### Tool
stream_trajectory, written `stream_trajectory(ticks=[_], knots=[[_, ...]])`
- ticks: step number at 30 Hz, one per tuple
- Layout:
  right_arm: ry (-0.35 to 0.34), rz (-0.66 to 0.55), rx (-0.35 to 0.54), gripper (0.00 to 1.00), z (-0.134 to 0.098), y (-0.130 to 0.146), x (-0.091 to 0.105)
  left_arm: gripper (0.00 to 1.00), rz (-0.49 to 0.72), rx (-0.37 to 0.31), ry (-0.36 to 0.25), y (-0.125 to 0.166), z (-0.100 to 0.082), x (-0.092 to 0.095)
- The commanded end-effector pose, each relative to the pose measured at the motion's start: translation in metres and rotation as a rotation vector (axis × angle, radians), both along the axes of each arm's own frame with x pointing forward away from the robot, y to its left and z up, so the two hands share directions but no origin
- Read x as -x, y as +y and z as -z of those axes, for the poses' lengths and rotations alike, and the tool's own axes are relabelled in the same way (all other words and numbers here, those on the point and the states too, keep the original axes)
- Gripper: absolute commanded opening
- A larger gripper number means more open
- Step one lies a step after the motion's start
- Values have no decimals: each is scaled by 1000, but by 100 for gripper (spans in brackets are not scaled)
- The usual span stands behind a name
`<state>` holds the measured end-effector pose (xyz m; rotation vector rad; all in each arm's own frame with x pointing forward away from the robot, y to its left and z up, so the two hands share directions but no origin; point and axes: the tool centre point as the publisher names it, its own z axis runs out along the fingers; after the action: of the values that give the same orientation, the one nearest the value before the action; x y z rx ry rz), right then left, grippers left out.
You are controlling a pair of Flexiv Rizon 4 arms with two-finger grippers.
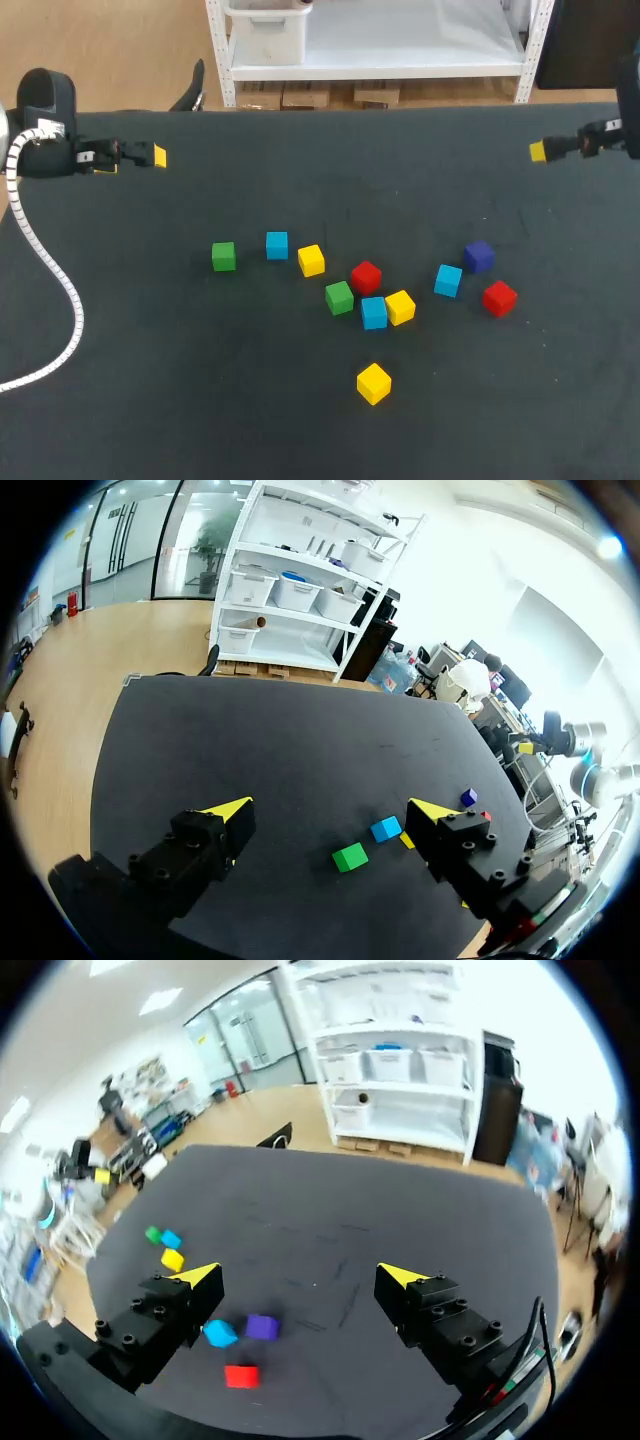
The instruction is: Place the blue cubes, place green cubes on the blue cubes, place the yellow cubes on the green cubes, then place the red cubes on the yellow cubes, and place purple cube on the red cubes.
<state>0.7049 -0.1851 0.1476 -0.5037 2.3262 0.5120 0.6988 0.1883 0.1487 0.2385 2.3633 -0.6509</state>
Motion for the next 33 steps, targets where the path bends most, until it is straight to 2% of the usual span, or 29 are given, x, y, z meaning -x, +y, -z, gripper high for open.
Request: stream_trajectory(ticks=[1, 6, 9, 14, 18, 33], knots=[[-165, -358, 203, 100, -6, -5, -8, 100, -5, -8, 6, -2, -1, 0], [-262, -680, 203, 100, -17, -20, -14, 100, -5, -8, 6, -2, -1, 0], [-295, -879, 199, 100, -23, -33, -16, 100, -5, -8, 6, -2, -1, 0], [-289, -1217, 158, 100, -29, -50, -12, 100, -5, -8, 6, -2, -1, 0], [-307, -1362, 88, 100, -33, -61, -9, 100, -5, -8, 6, -2, -1, 0], [-309, -1383, 72, 100, -34, -64, -8, 100, -5, -8, 6, -2, -1, 0]])
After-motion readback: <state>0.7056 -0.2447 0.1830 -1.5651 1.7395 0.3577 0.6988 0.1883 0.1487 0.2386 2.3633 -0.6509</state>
